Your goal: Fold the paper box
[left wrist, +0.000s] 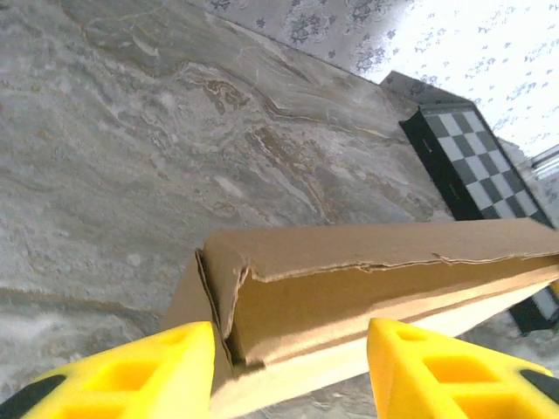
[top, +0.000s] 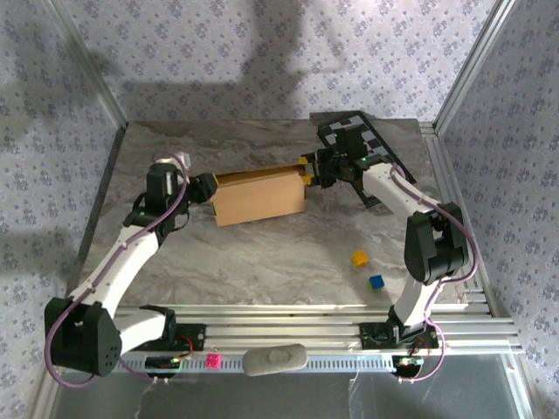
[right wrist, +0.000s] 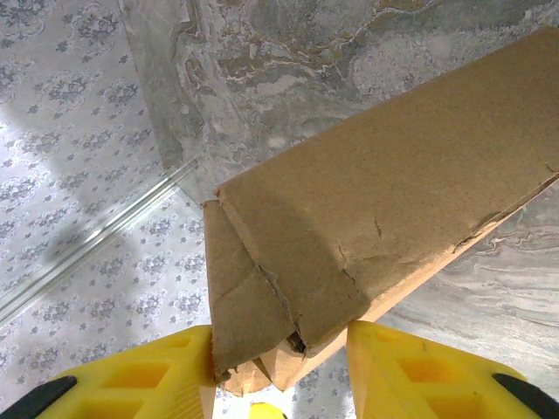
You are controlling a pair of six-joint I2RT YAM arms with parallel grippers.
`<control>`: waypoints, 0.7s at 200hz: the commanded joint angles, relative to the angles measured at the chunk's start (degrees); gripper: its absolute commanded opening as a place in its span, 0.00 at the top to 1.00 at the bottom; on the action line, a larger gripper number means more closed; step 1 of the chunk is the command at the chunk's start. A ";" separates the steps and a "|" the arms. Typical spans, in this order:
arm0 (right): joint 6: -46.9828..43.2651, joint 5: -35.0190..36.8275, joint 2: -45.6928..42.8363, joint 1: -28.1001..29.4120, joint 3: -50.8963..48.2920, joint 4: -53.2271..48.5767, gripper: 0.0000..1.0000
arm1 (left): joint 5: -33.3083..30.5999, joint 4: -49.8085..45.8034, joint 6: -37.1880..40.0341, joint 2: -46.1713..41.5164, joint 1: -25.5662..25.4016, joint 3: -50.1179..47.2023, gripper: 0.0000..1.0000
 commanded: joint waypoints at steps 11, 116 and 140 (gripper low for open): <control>-0.10 1.48 -0.23 0.08 -1.74 -4.33 0.57 | 1.20 -8.37 -8.03 -3.77 -0.17 4.81 0.46; -0.44 1.63 -1.03 0.27 -2.64 -4.36 0.58 | 7.55 -20.48 -43.18 8.68 9.02 18.07 0.49; -0.35 1.59 -1.01 0.28 -2.64 -4.23 0.58 | 9.86 -17.95 -43.99 12.31 10.74 19.97 0.72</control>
